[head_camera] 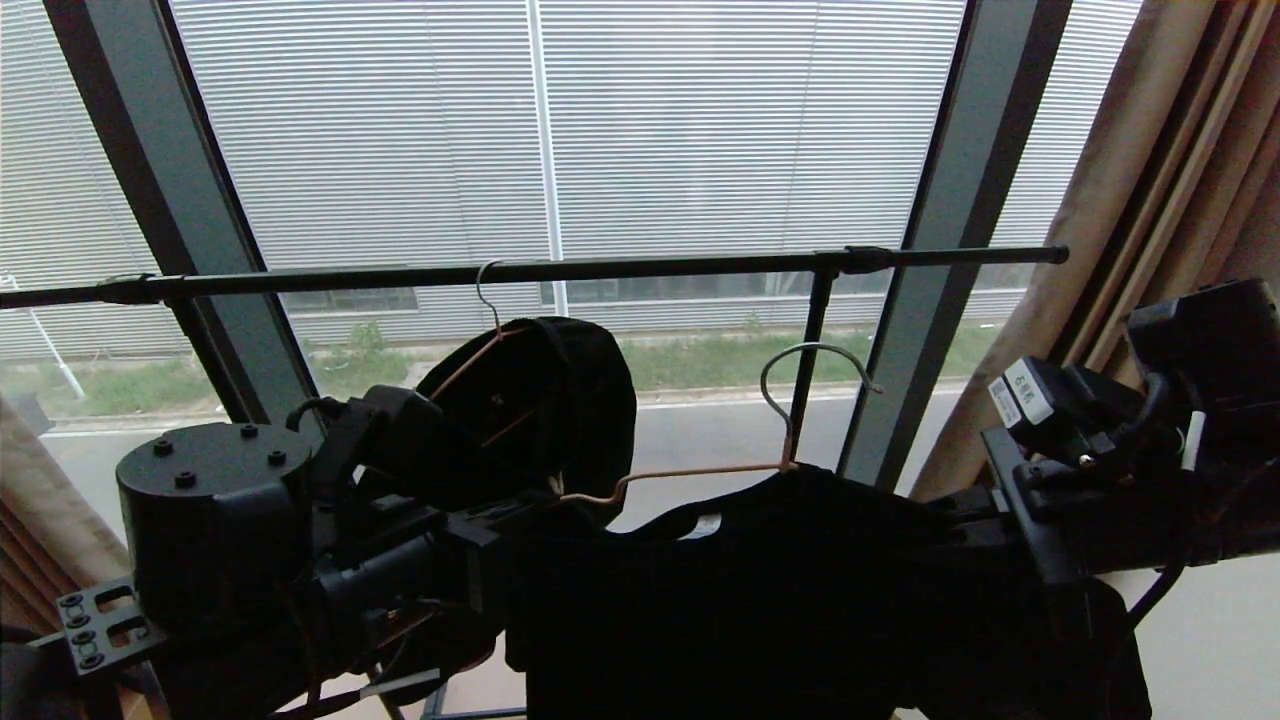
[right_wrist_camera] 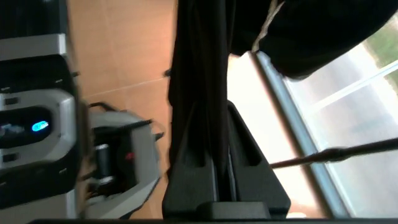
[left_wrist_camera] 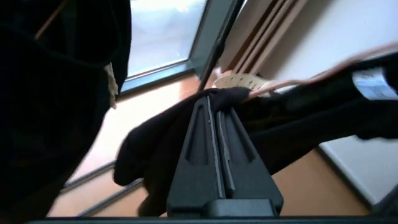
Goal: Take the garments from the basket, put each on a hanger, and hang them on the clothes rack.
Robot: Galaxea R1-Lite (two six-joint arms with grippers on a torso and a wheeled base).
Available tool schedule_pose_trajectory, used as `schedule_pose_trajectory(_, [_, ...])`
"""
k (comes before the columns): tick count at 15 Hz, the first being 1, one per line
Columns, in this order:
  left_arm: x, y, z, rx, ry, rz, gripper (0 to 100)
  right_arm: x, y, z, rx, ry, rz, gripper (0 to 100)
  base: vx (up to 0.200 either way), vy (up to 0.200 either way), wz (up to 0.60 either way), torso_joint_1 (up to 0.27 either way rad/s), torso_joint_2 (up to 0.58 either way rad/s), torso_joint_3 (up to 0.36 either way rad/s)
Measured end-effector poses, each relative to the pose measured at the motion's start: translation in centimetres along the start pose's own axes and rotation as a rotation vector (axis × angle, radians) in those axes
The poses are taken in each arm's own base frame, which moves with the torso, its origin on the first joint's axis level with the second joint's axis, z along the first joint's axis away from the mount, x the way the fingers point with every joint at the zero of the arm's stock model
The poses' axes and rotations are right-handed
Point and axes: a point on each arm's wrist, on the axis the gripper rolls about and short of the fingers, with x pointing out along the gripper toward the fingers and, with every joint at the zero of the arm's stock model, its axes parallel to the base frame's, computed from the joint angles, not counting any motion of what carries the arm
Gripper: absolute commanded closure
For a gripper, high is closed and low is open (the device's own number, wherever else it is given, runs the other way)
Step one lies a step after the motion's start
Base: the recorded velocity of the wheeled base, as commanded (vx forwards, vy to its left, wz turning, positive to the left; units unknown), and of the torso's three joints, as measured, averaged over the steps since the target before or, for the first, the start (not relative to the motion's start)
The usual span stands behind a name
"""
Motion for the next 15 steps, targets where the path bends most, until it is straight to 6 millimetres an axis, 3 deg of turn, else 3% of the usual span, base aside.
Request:
schedule_pose_trajectory(7, [0.5,-3.0,2.2,0.1,-0.022,-0.066,100,2.0,-0.7,-2.2,-0.026,-0.035,-0.014,100,0.0,0.0,0.0,0.0,0.0,0.0])
schedule_pose_trajectory(15, [0.5,-4.7,3.2,0.129,-0.046,-0.112,100,3.1,-1.8,-3.2,0.001,-0.062,0.034,100,0.0,0.0,0.0,0.0,0.0,0.0])
